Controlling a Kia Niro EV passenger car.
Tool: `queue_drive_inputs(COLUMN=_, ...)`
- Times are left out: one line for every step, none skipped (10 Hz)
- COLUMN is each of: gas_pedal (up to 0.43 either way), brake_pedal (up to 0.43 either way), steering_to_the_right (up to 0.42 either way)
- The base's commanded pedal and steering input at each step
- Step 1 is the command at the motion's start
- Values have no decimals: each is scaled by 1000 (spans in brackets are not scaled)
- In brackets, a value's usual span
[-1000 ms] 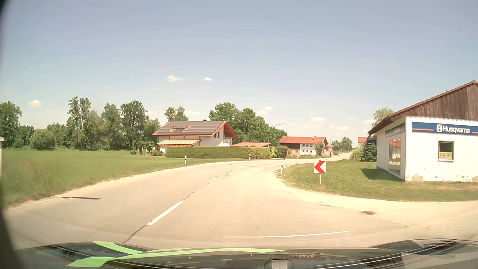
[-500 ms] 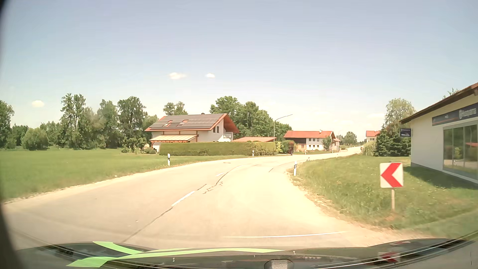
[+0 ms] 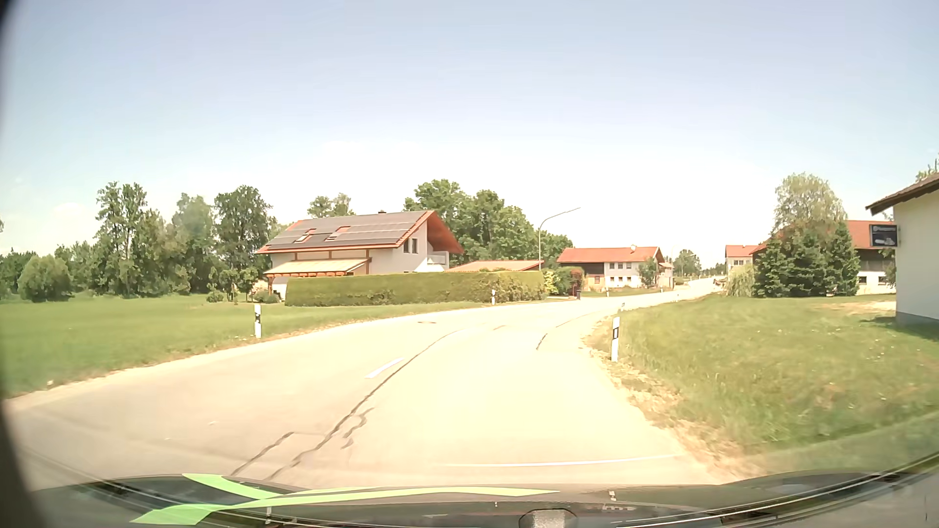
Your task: Follow the waypoints while adhering to traffic rules and regulations
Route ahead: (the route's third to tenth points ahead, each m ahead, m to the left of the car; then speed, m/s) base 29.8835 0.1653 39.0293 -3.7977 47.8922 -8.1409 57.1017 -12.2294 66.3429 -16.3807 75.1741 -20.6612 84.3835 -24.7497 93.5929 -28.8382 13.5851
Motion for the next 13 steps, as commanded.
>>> queue_drive_inputs(gas_pedal=79, brake_pedal=0, steering_to_the_right=11)
queue_drive_inputs(gas_pedal=87, brake_pedal=0, steering_to_the_right=16)
queue_drive_inputs(gas_pedal=110, brake_pedal=0, steering_to_the_right=21)
queue_drive_inputs(gas_pedal=118, brake_pedal=0, steering_to_the_right=26)
queue_drive_inputs(gas_pedal=118, brake_pedal=0, steering_to_the_right=29)
queue_drive_inputs(gas_pedal=118, brake_pedal=0, steering_to_the_right=33)
queue_drive_inputs(gas_pedal=110, brake_pedal=0, steering_to_the_right=35)
queue_drive_inputs(gas_pedal=110, brake_pedal=0, steering_to_the_right=36)
queue_drive_inputs(gas_pedal=110, brake_pedal=0, steering_to_the_right=39)
queue_drive_inputs(gas_pedal=110, brake_pedal=0, steering_to_the_right=41)
queue_drive_inputs(gas_pedal=110, brake_pedal=0, steering_to_the_right=42)
queue_drive_inputs(gas_pedal=118, brake_pedal=0, steering_to_the_right=45)
queue_drive_inputs(gas_pedal=118, brake_pedal=0, steering_to_the_right=50)
